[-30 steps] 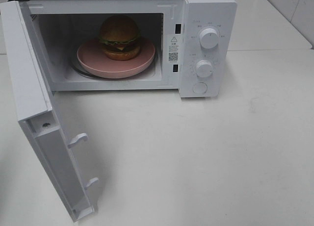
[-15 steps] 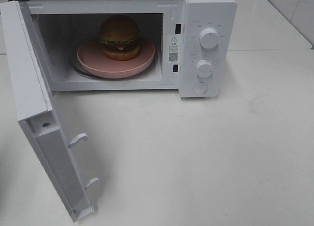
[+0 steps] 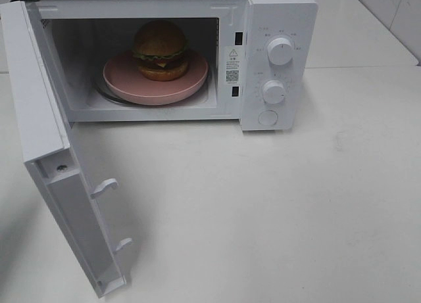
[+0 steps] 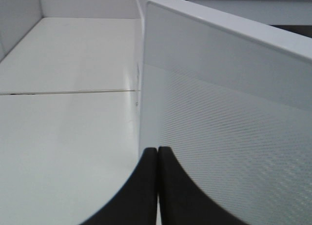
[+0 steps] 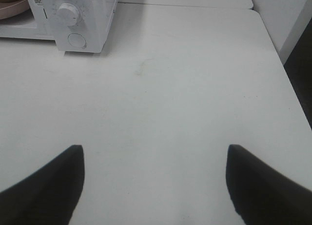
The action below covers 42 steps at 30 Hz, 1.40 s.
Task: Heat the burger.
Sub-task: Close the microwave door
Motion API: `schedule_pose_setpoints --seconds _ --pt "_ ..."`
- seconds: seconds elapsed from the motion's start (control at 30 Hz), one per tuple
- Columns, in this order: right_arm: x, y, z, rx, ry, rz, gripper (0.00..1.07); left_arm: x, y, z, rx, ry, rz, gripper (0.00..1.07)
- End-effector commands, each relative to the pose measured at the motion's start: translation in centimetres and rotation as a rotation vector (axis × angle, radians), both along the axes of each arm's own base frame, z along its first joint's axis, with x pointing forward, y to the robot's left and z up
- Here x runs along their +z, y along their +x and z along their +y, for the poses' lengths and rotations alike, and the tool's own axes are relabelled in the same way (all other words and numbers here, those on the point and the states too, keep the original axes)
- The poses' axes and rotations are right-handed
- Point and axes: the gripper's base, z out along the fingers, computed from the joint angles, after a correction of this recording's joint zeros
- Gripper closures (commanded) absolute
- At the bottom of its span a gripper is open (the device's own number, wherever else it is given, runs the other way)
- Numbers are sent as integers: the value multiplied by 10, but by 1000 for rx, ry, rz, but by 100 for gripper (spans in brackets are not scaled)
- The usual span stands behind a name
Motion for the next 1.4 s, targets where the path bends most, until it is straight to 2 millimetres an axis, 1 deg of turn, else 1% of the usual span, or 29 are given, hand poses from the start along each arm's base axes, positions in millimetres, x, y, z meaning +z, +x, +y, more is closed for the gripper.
schedule_pose_setpoints --seconds 0.03,0.27,0.33,0.37,0.4,0.47,0.53,0.63,0.67,0.73,0.8,0.83,0.87,0.93,1.0,1.03,1.07,1.1,1.13,1.2,1.27,1.3,1.33,1.37,1.4 --pt "0 -4 0 1 -1 -30 31 -3 6 -7 -69 -28 -28 107" --pt "0 -4 0 1 -1 -30 31 -10 18 -13 -114 -52 -26 107" --pt "0 -4 0 1 -1 -30 31 -13 24 -25 -180 -25 -15 107" --pt "0 -4 0 1 -1 -30 31 -13 24 -25 -180 -25 -15 107" --pt "0 -4 0 1 -1 -30 31 -16 27 -34 -221 2 -8 107" --pt "0 -4 0 1 -1 -30 31 -18 29 -37 -227 9 -5 107" --pt "0 -4 0 1 -1 -30 31 -23 34 -50 -253 20 10 107" --pt "0 -4 0 1 -1 -30 31 -24 35 -52 -254 15 11 107" --pt "0 -4 0 1 -1 -30 31 -25 38 -58 -256 2 17 107" --pt "0 -4 0 1 -1 -30 31 -24 40 -61 -256 -1 17 107" --pt "0 -4 0 1 -1 -30 31 -25 44 -70 -269 8 12 107" --pt "0 -4 0 1 -1 -30 31 -25 44 -70 -269 8 12 107" --pt "0 -4 0 1 -1 -30 31 -23 46 -78 -285 21 0 107" --pt "0 -4 0 1 -1 -30 31 -24 48 -81 -291 26 0 107" --pt "0 -4 0 1 -1 -30 31 -24 53 -95 -285 28 0 107" --pt "0 -4 0 1 -1 -30 31 -24 53 -95 -285 28 0 107" --pt "0 -4 0 1 -1 -30 31 -24 55 -99 -283 24 -2 107" --pt "0 -4 0 1 -1 -30 31 -23 58 -108 -283 21 -6 107" --pt "0 -4 0 1 -1 -30 31 -23 58 -108 -283 21 -6 107" --pt "0 -4 0 1 -1 -30 31 -22 61 -119 -276 23 -13 107" --pt "0 -4 0 1 -1 -30 31 -23 63 -123 -270 21 -9 107" --pt "0 -4 0 1 -1 -30 31 -24 65 -131 -265 20 -8 107" --pt "0 -4 0 1 -1 -30 31 -24 65 -131 -265 20 -8 107" --pt "0 -4 0 1 -1 -30 31 -25 68 -138 -255 14 -4 107" --pt "0 -4 0 1 -1 -30 31 -24 69 -142 -251 9 -5 107"
